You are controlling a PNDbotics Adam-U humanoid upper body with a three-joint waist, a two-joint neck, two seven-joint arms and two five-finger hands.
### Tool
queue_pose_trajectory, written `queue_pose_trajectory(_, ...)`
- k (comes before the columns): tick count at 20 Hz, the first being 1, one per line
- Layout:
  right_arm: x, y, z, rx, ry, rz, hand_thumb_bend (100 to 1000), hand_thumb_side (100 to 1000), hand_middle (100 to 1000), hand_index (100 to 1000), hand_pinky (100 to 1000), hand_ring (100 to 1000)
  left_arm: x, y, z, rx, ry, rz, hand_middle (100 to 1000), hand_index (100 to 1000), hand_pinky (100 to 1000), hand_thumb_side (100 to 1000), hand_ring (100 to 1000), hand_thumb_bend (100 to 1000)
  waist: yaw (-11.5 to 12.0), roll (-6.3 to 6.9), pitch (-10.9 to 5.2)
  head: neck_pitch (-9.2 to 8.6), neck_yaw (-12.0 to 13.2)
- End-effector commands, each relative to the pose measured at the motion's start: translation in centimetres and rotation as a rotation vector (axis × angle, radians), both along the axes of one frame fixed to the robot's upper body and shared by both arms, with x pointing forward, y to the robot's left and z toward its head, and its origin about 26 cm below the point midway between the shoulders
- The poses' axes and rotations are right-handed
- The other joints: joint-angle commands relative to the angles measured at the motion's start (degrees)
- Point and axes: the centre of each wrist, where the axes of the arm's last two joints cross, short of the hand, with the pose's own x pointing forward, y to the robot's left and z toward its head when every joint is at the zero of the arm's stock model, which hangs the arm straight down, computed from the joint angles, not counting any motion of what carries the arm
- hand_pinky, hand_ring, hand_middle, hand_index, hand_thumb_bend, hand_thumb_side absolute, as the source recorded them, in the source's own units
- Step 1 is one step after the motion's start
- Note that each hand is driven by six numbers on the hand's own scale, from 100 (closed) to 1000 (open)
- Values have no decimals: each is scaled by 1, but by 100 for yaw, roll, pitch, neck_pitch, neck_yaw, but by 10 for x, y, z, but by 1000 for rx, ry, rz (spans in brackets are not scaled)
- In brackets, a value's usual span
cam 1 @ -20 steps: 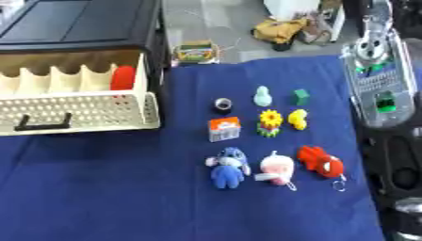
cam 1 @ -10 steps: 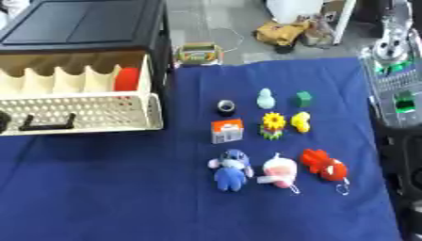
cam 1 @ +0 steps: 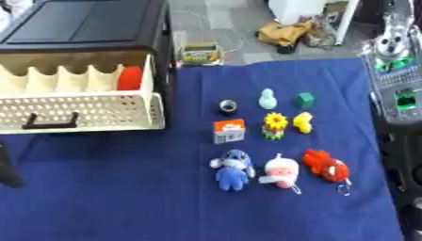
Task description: Pick up objects from table and place into drawer.
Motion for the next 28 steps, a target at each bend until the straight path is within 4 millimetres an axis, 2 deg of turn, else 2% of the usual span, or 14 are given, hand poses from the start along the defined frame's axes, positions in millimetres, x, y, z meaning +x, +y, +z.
queue_pose_trajectory(1,-2,-3,13,-7,-39,-9,100,1000,683,902,680,765,-2,-4,-2,169,25,-55,532,793,315,1000,560,100,-3,-1,-84,-14,40)
queue_pose_trajectory(4,-3,-1,14,-6,-42,-6,100,1000,683,901,679,765,-3,-8,-13,241,65,-46,544,811,346,1000,580,100,-19,-8,-81,-39,59)
queue_pose_trajectory(9,-3,1,15,-2,-49,0,100,1000,681,899,678,764,-3,-18,-24,363,115,-36,568,851,341,1000,593,100,-65,-22,-74,-54,110)
queue_pose_trajectory(21,-3,1,19,-6,-62,5,100,1000,681,889,679,765,7,-29,-2,382,112,65,566,879,311,1000,576,100,-136,-31,-2,-20,236)
queue_pose_trajectory(28,-3,0,22,-4,-73,6,100,1000,682,889,681,766,10,-29,8,354,73,114,558,875,296,1000,562,100,-153,-44,47,-69,303)
